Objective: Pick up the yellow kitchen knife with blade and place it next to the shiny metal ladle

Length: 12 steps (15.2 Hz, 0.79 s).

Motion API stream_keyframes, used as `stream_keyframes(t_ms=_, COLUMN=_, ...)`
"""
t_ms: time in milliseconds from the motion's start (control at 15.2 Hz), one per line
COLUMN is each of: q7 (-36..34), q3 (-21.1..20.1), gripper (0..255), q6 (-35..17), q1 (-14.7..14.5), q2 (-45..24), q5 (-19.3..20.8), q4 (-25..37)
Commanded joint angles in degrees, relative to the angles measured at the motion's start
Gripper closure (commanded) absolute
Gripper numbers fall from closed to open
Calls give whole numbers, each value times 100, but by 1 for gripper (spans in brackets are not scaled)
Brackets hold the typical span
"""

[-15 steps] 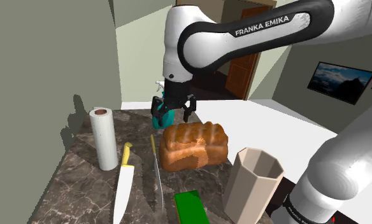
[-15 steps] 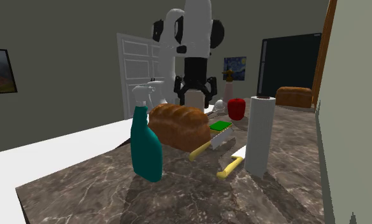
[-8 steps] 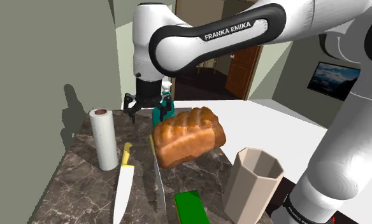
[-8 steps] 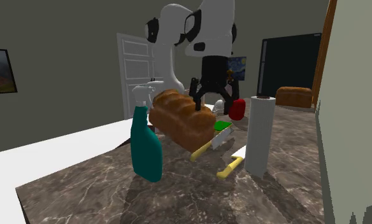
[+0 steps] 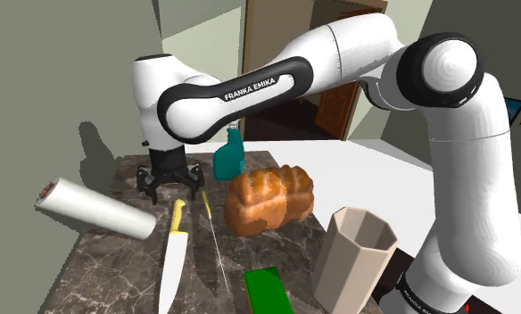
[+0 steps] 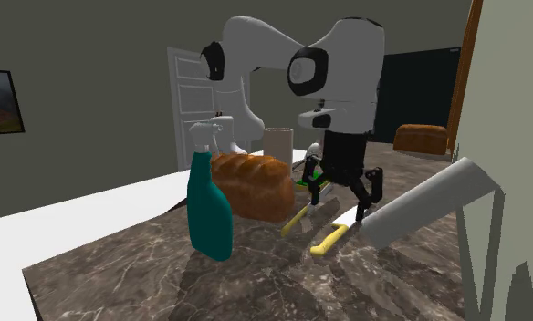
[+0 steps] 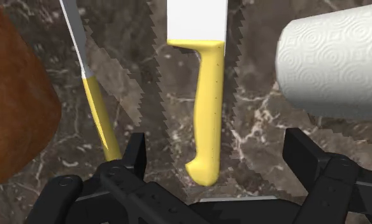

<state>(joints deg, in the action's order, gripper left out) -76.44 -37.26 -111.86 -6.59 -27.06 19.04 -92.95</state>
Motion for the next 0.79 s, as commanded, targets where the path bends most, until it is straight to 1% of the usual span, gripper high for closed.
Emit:
stream_keyframes(t_ms=0, q7=-92, q3=77, gripper=0, q6=44, q1=-102, q2=-216, q5=102, q4=133)
stream_keyframes(t_ms=396, q7=-180, q3=161, gripper=0, q6=-368, q1=-112, q2=-387, q5=237, q4=-139)
stream_keyframes(t_ms=726, q7=-180, q3=161, gripper=0, q6=-368, q1=-112, q2=-387, q5=237, q4=-139)
